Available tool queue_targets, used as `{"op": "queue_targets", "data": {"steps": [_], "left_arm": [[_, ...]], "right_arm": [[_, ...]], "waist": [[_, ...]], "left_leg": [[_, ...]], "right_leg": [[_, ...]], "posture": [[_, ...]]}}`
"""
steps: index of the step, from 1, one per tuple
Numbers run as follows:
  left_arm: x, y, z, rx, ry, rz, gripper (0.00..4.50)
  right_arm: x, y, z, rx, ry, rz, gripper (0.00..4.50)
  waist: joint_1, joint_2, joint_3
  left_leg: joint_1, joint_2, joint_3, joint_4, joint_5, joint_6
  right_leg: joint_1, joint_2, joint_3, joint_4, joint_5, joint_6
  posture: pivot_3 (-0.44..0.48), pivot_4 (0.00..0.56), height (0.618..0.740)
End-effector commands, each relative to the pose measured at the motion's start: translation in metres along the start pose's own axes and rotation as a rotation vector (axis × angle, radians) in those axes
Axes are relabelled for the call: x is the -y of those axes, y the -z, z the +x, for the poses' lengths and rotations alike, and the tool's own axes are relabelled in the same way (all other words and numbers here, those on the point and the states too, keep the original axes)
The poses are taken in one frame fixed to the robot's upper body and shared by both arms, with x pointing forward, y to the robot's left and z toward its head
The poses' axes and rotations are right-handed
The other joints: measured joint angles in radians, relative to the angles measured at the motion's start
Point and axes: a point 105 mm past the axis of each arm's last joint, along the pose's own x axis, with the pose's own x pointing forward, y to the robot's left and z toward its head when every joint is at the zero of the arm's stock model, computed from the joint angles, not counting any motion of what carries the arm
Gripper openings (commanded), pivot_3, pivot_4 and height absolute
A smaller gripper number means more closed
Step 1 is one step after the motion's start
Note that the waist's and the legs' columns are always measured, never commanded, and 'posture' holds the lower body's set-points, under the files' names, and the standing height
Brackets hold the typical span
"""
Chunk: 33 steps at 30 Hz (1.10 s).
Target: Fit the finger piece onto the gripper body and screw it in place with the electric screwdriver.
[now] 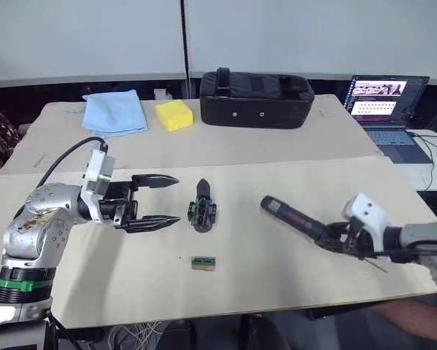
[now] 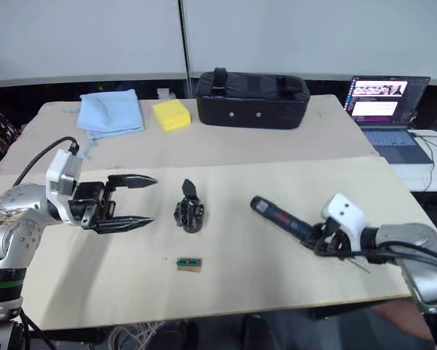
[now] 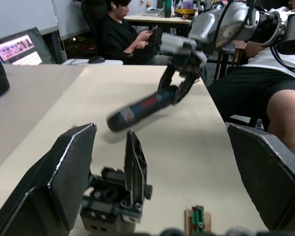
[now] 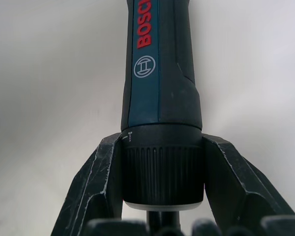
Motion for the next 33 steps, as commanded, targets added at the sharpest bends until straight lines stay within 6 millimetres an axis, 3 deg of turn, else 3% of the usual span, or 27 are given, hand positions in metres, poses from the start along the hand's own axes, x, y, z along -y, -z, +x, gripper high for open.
{"op": "queue_targets", "data": {"steps": [1, 7, 9, 14, 19, 25, 29, 32, 33], "left_arm": [[0.002, -0.007, 0.002, -0.010, 0.014, 0.047, 4.50], [0.004, -0.005, 0.001, -0.015, -0.002, 0.052, 4.50], [0.006, -0.004, 0.000, -0.017, -0.007, 0.048, 4.50], [0.008, 0.000, -0.002, -0.025, -0.027, 0.035, 4.50], [0.010, 0.003, -0.004, -0.033, -0.031, 0.019, 4.50], [0.009, 0.005, -0.003, -0.028, -0.040, 0.015, 4.50], [0.012, 0.006, -0.003, -0.027, -0.049, 0.008, 4.50], [0.014, 0.007, -0.005, -0.029, -0.058, 0.001, 4.50], [0.014, 0.008, -0.005, -0.030, -0.060, 0.000, 4.50]], "right_arm": [[0.004, -0.008, -0.001, 0.028, 0.020, -0.063, 1.88], [0.010, 0.000, 0.000, 0.006, 0.010, -0.024, 1.88], [0.009, -0.001, -0.003, -0.004, -0.016, -0.012, 2.90], [0.012, -0.015, -0.014, -0.024, -0.036, -0.057, 4.44], [0.007, -0.043, -0.024, -0.008, -0.104, -0.083, 4.44], [0.006, -0.052, -0.025, -0.093, -0.151, -0.191, 4.44], [0.014, -0.050, -0.026, -0.131, -0.135, -0.170, 4.44], [0.020, -0.044, -0.031, -0.213, -0.127, -0.153, 4.44], [0.021, -0.043, -0.033, -0.236, -0.125, -0.148, 4.44]], "waist": [[0.001, 0.000, 0.000], [0.000, 0.000, 0.000], [0.000, 0.000, 0.000], [0.001, 0.000, 0.000], [-0.002, 0.000, 0.000], [-0.007, -0.001, 0.000], [-0.028, 0.004, 0.002], [-0.018, 0.011, 0.008], [-0.004, 0.012, 0.008]], "left_leg": [[0.000, 0.000, 0.000, 0.000, 0.000, 0.000], [0.002, 0.001, 0.000, 0.000, 0.000, 0.000], [0.001, 0.001, 0.000, 0.000, 0.000, 0.000], [0.002, 0.001, 0.000, 0.000, 0.000, 0.000], [0.002, 0.002, 0.000, 0.001, 0.000, 0.000], [0.001, 0.001, -0.003, 0.001, 0.000, 0.000], [-0.006, -0.026, -0.063, 0.001, 0.006, 0.009], [-0.013, -0.047, -0.096, 0.001, 0.016, 0.009], [-0.014, -0.046, -0.091, 0.001, 0.017, 0.006]], "right_leg": [[0.000, 0.000, 0.000, 0.000, 0.000, 0.000], [0.001, 0.001, 0.000, 0.002, 0.000, 0.000], [0.001, 0.001, 0.000, 0.001, 0.000, 0.000], [0.001, 0.001, 0.000, 0.001, 0.000, 0.000], [0.001, 0.002, -0.001, 0.002, 0.000, 0.000], [0.002, 0.000, -0.003, 0.001, 0.000, -0.001], [0.024, -0.033, -0.057, 0.003, -0.008, 0.007], [0.024, -0.050, -0.080, 0.010, -0.016, 0.017], [0.019, -0.052, -0.078, 0.012, -0.017, 0.017]], "posture": [[0.000, 0.150, 0.740], [0.000, 0.150, 0.740], [0.000, 0.150, 0.740], [0.000, 0.150, 0.740], [0.000, 0.150, 0.740], [0.000, 0.150, 0.740], [0.000, 0.150, 0.740], [0.000, 0.150, 0.740], [0.000, 0.150, 0.740]]}}
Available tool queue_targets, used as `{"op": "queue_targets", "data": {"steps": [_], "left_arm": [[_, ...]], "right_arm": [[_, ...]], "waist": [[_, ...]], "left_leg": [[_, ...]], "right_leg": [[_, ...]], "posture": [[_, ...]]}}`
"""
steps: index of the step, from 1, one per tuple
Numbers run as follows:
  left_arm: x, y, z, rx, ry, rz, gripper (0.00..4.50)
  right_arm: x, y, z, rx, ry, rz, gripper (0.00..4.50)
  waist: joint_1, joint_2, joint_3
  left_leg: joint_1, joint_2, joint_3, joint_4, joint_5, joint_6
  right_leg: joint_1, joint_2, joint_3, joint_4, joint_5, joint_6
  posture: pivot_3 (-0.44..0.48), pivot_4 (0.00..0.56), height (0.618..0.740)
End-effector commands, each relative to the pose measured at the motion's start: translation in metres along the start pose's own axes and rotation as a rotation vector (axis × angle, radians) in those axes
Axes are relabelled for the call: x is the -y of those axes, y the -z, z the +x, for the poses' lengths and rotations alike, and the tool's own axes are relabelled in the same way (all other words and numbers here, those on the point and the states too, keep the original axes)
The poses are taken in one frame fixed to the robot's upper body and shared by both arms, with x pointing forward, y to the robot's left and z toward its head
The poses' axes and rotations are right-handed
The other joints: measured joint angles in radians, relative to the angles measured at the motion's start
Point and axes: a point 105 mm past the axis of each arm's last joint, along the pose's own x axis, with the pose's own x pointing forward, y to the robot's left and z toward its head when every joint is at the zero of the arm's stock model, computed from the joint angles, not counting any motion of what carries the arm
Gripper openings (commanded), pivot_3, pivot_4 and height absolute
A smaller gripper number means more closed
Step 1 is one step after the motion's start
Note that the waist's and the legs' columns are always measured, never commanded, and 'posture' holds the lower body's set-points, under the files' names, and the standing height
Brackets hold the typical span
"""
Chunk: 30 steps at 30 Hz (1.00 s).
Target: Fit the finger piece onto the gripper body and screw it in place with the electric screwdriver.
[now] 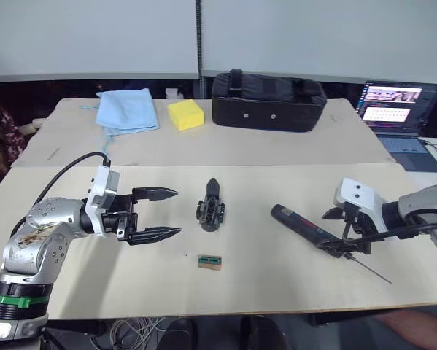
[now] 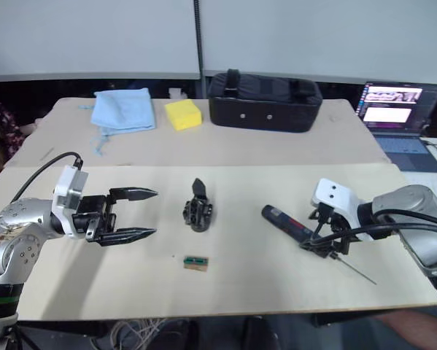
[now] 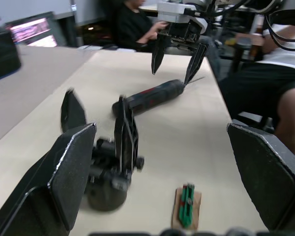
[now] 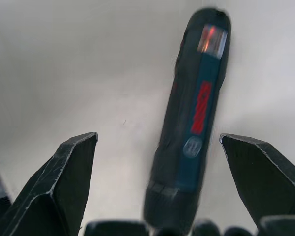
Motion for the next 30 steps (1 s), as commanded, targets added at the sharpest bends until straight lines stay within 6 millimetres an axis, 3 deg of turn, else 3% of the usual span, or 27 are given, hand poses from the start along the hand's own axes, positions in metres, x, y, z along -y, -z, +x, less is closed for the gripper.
{"op": "queue_targets", "data": {"steps": [1, 7, 18, 30], "left_arm": [[0.004, -0.010, -0.002, 0.012, 0.000, 0.040, 4.50], [0.013, -0.004, 0.004, 0.012, 0.030, 0.029, 4.50], [0.023, 0.003, 0.011, 0.004, 0.069, 0.017, 4.50], [0.027, 0.004, 0.012, -0.001, 0.076, 0.010, 4.50]], "right_arm": [[0.006, 0.005, -0.011, -0.108, 0.031, 0.039, 4.44], [0.008, 0.014, -0.011, -0.305, 0.075, 0.076, 4.44], [0.015, 0.005, 0.011, -0.332, 0.090, 0.126, 4.44], [0.010, 0.033, 0.027, -0.450, 0.060, 0.137, 4.44]], "waist": [[0.020, 0.001, 0.001], [0.034, 0.002, 0.001], [0.033, 0.001, 0.001], [0.034, 0.001, 0.001]], "left_leg": [[-0.003, 0.000, 0.003, 0.000, 0.000, 0.000], [-0.002, 0.002, 0.010, -0.001, 0.000, 0.000], [-0.002, 0.002, 0.024, -0.002, 0.000, 0.000], [-0.002, 0.002, 0.026, -0.002, 0.000, 0.000]], "right_leg": [[-0.001, 0.000, 0.003, 0.002, 0.000, -0.001], [-0.004, 0.001, 0.007, 0.003, -0.004, -0.009], [-0.011, 0.002, 0.022, 0.003, 0.000, -0.005], [-0.013, 0.003, 0.024, 0.004, 0.002, -0.003]], "posture": [[0.000, 0.150, 0.740], [0.000, 0.150, 0.740], [0.000, 0.150, 0.740], [0.000, 0.150, 0.740]]}}
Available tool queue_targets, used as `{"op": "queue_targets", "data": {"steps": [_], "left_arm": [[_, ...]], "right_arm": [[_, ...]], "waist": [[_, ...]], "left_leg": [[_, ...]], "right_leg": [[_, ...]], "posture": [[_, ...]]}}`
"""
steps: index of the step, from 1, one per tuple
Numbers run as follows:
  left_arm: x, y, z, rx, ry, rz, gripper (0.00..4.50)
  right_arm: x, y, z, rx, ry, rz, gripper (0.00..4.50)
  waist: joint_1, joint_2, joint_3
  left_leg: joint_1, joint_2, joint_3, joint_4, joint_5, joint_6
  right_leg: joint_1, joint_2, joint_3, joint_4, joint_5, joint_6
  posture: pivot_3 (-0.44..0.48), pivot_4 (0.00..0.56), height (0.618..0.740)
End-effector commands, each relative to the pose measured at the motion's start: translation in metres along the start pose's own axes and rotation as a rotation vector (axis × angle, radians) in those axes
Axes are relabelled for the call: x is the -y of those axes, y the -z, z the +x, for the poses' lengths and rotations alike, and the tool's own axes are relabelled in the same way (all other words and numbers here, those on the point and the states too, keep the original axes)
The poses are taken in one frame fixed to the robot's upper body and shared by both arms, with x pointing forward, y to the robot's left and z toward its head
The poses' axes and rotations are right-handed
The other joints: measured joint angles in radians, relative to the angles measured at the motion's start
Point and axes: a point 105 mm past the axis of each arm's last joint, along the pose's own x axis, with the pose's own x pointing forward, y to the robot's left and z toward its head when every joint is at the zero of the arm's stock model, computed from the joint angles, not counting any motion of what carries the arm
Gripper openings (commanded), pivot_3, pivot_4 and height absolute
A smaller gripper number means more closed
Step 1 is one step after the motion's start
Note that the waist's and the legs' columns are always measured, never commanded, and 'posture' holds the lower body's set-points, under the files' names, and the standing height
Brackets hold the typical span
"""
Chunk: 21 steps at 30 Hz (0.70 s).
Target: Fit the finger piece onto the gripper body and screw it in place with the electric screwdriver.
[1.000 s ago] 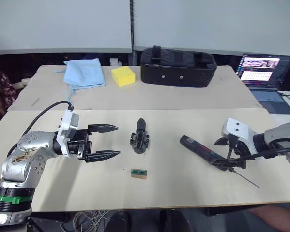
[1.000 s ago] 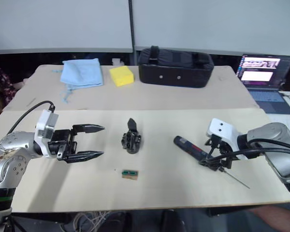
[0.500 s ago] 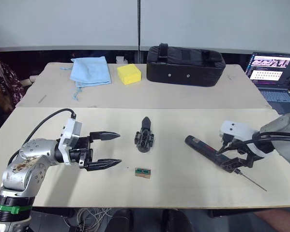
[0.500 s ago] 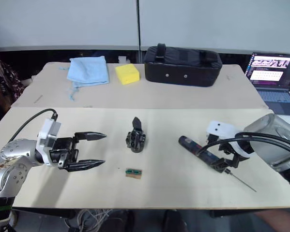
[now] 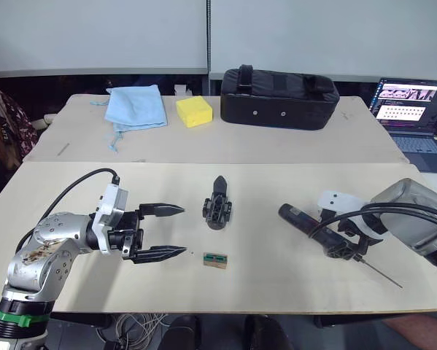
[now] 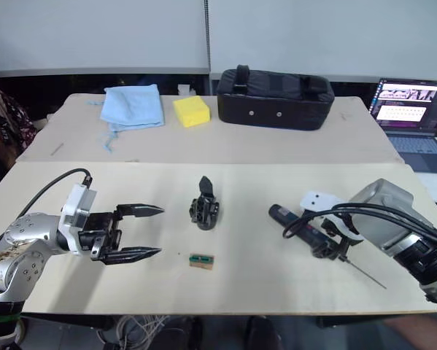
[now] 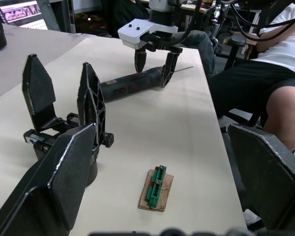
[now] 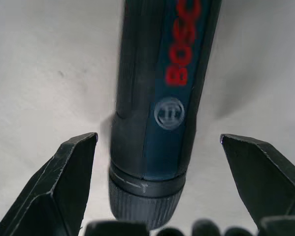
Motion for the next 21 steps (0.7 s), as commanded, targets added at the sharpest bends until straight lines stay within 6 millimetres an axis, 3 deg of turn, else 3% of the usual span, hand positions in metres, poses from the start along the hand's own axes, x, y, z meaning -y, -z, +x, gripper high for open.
{"op": "queue_targets", "data": {"steps": [1, 3, 4, 11, 12, 17, 19, 21], "left_arm": [[0.005, -0.007, 0.003, 0.004, 0.020, 0.038, 4.50], [0.006, -0.006, 0.003, 0.002, 0.019, 0.038, 4.50], [0.007, -0.005, 0.003, -0.003, 0.017, 0.039, 4.50], [0.011, -0.004, 0.000, -0.016, 0.007, 0.037, 4.50], [0.012, -0.004, 0.000, -0.019, 0.008, 0.037, 4.50], [0.016, 0.003, -0.011, -0.062, 0.001, 0.034, 4.50], [0.015, 0.007, -0.016, -0.088, -0.010, 0.039, 4.50], [0.011, 0.013, -0.022, -0.106, -0.015, 0.054, 4.50]], "right_arm": [[-0.001, 0.002, 0.001, -0.016, 0.002, -0.004, 4.44], [-0.002, 0.001, 0.003, -0.015, 0.002, -0.008, 4.44], [-0.002, 0.001, 0.004, -0.018, -0.001, -0.019, 4.22], [0.003, -0.002, 0.012, 0.021, 0.020, -0.010, 1.94], [0.002, -0.005, 0.010, 0.051, 0.002, -0.020, 1.92], [0.000, -0.022, -0.027, 0.320, -0.048, 0.012, 1.92], [0.003, -0.031, -0.053, 0.481, -0.099, 0.138, 1.92], [0.002, -0.042, -0.086, 0.675, -0.153, 0.151, 1.92]], "waist": [[-0.001, 0.000, 0.000], [-0.002, 0.000, 0.000], [-0.002, 0.000, 0.000], [-0.006, -0.009, -0.003], [-0.005, -0.010, -0.003], [-0.003, -0.010, -0.003], [-0.004, -0.008, -0.001], [0.000, -0.004, 0.001]], "left_leg": [[0.000, 0.000, 0.000, 0.000, 0.000, 0.000], [0.000, 0.000, 0.000, 0.000, 0.000, 0.000], [0.000, 0.000, 0.000, 0.000, 0.000, 0.000], [0.002, 0.004, 0.000, 0.001, 0.000, 0.000], [0.002, 0.005, 0.000, 0.001, 0.000, 0.000], [0.001, 0.007, 0.003, 0.002, 0.000, 0.000], [0.001, 0.010, 0.005, 0.002, 0.000, 0.000], [0.001, 0.012, 0.007, 0.002, 0.000, 0.000]], "right_leg": [[0.000, 0.000, 0.000, 0.000, 0.000, 0.000], [0.000, 0.000, 0.000, 0.000, 0.000, 0.000], [0.000, 0.000, 0.000, 0.000, 0.000, 0.000], [0.001, 0.004, 0.000, 0.000, 0.000, -0.004], [0.002, 0.004, 0.000, 0.000, 0.000, -0.005], [0.000, 0.005, 0.001, 0.000, 0.001, -0.005], [-0.001, 0.008, 0.003, 0.000, 0.002, -0.006], [-0.002, 0.011, 0.004, -0.001, 0.003, -0.008]], "posture": [[0.000, 0.150, 0.740], [0.000, 0.150, 0.740], [0.000, 0.150, 0.740], [0.000, 0.150, 0.740], [0.000, 0.150, 0.740], [0.000, 0.150, 0.740], [0.000, 0.150, 0.740], [0.000, 0.150, 0.740]]}}
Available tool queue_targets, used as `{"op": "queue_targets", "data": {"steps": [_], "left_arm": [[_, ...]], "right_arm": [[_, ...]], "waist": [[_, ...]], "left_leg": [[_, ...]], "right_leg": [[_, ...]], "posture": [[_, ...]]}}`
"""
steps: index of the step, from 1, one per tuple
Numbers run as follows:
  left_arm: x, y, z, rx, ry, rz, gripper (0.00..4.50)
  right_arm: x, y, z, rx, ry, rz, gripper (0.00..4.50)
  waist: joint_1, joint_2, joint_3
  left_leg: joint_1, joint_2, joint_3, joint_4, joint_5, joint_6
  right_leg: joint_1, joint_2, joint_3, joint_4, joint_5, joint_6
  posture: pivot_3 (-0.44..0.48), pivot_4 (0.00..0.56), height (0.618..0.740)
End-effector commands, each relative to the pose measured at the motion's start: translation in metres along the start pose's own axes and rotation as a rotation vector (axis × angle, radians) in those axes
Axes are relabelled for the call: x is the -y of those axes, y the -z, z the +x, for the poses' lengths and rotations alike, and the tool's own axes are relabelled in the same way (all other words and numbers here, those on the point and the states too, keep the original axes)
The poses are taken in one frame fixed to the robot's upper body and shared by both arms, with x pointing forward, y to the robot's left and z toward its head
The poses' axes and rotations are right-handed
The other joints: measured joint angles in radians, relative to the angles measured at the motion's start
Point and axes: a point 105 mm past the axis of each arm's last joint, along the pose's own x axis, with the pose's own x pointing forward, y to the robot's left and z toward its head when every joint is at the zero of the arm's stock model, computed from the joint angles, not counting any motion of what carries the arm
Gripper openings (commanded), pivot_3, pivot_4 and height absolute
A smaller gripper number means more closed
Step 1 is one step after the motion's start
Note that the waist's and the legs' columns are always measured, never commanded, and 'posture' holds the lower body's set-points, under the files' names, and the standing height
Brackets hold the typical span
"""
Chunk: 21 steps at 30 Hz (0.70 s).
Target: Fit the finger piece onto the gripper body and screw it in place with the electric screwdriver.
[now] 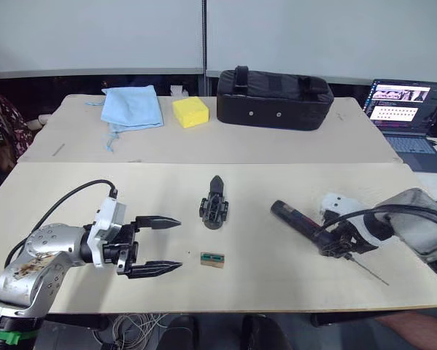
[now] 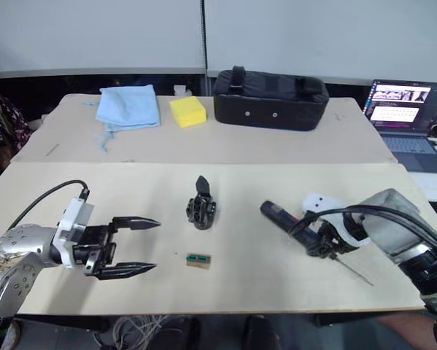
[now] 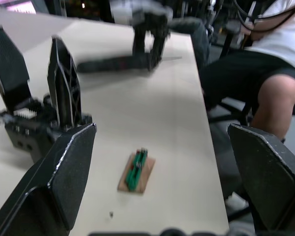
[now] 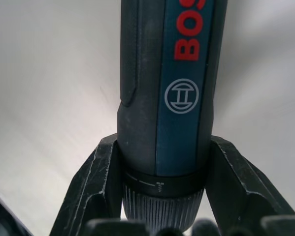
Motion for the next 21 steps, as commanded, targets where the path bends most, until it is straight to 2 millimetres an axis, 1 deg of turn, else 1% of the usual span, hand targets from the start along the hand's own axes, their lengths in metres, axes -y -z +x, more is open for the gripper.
{"op": "queue_targets", "data": {"steps": [1, 3, 5, 7, 8, 9, 10, 11, 13, 15, 16, 18, 21], "left_arm": [[-0.006, 0.004, -0.012, -0.032, -0.017, 0.071, 4.50], [-0.010, 0.009, -0.016, -0.031, -0.030, 0.073, 4.50], [-0.012, 0.012, -0.019, -0.029, -0.033, 0.079, 4.50], [-0.012, 0.019, -0.020, -0.047, -0.020, 0.092, 4.50], [-0.014, 0.022, -0.020, -0.046, -0.024, 0.096, 4.50], [-0.014, 0.026, -0.019, -0.040, -0.028, 0.088, 4.50], [-0.014, 0.030, -0.017, -0.038, -0.027, 0.093, 4.50], [-0.014, 0.033, -0.017, -0.037, -0.025, 0.098, 4.50], [-0.014, 0.037, -0.015, -0.028, -0.024, 0.093, 4.50], [-0.013, 0.042, -0.011, -0.032, -0.001, 0.096, 4.50], [-0.013, 0.045, -0.010, -0.038, 0.011, 0.100, 4.50], [-0.011, 0.058, -0.004, -0.081, 0.044, 0.114, 4.50], [-0.013, 0.065, 0.009, -0.077, 0.059, 0.113, 4.50]], "right_arm": [[-0.009, -0.055, -0.068, 0.404, -0.051, -0.044, 1.92], [-0.021, -0.071, -0.094, 0.617, -0.119, -0.080, 1.92], [-0.032, -0.079, -0.109, 0.767, -0.159, -0.100, 1.92], [-0.046, -0.087, -0.115, 0.911, -0.143, -0.181, 1.92], [-0.053, -0.090, -0.114, 0.964, -0.120, -0.228, 1.92], [-0.064, -0.093, -0.107, 1.010, -0.130, -0.287, 1.92], [-0.080, -0.097, -0.098, 1.070, -0.167, -0.342, 1.92], [-0.091, -0.099, -0.093, 1.117, -0.193, -0.375, 1.92], [-0.108, -0.103, -0.086, 1.204, -0.226, -0.431, 1.92], [-0.127, -0.103, -0.069, 1.242, -0.289, -0.502, 1.92], [-0.134, -0.103, -0.062, 1.254, -0.313, -0.536, 1.92], [-0.145, -0.105, -0.043, 1.274, -0.366, -0.601, 1.92], [-0.149, -0.110, -0.023, 1.289, -0.409, -0.640, 1.92]], "waist": [[0.004, 0.002, 0.001], [0.005, 0.001, 0.001], [0.005, 0.001, 0.001], [0.005, 0.001, 0.000], [0.005, 0.001, 0.000], [0.006, 0.001, 0.000], [0.006, 0.001, 0.000], [0.005, 0.001, 0.000], [0.001, 0.001, 0.000], [0.001, 0.001, 0.000], [0.002, 0.001, 0.000], [0.002, 0.001, 0.000], [0.002, 0.001, 0.000]], "left_leg": [[0.000, 0.001, 0.002, 0.000, 0.000, 0.000], [0.001, 0.003, 0.006, 0.000, 0.000, 0.000], [0.000, 0.003, 0.006, 0.000, -0.001, -0.001], [0.001, 0.004, 0.006, -0.001, -0.001, -0.001], [0.001, 0.004, 0.006, -0.002, -0.001, -0.001], [0.001, 0.004, 0.006, -0.002, -0.001, -0.001], [0.001, 0.005, 0.006, -0.003, -0.001, -0.001], [0.001, 0.005, 0.006, -0.003, -0.001, -0.001], [0.001, 0.005, 0.007, -0.003, -0.001, -0.001], [0.001, 0.005, 0.008, -0.003, -0.001, -0.001], [0.002, 0.005, 0.008, -0.003, -0.001, -0.001], [0.002, 0.005, 0.008, -0.003, -0.001, -0.001], [0.003, 0.004, 0.009, -0.003, 0.000, -0.001]], "right_leg": [[0.000, 0.001, 0.000, 0.000, 0.000, -0.001], [0.000, 0.004, 0.000, 0.000, 0.000, -0.002], [0.000, 0.006, -0.001, 0.000, 0.000, -0.003], [0.000, 0.007, -0.001, 0.000, 0.000, -0.003], [0.000, 0.007, -0.002, 0.000, 0.001, -0.002], [0.000, 0.007, -0.002, 0.000, 0.001, -0.001], [0.000, 0.007, -0.001, 0.000, 0.002, 0.000], [0.001, 0.007, -0.001, 0.000, 0.002, 0.001], [-0.001, 0.007, 0.001, 0.001, 0.003, 0.002], [-0.001, 0.006, 0.002, 0.001, 0.003, 0.002], [-0.001, 0.006, 0.002, 0.001, 0.003, 0.002], [0.000, 0.006, 0.002, 0.000, 0.003, 0.002], [0.000, 0.006, 0.002, 0.000, 0.001, -0.003]], "posture": [[0.000, 0.150, 0.740], [0.000, 0.150, 0.740], [0.000, 0.150, 0.740], [0.000, 0.150, 0.740], [0.000, 0.150, 0.740], [0.000, 0.150, 0.740], [0.000, 0.150, 0.740], [0.000, 0.150, 0.740], [0.000, 0.150, 0.740], [0.000, 0.150, 0.740], [0.000, 0.150, 0.740], [0.000, 0.150, 0.740], [0.000, 0.150, 0.740]]}}
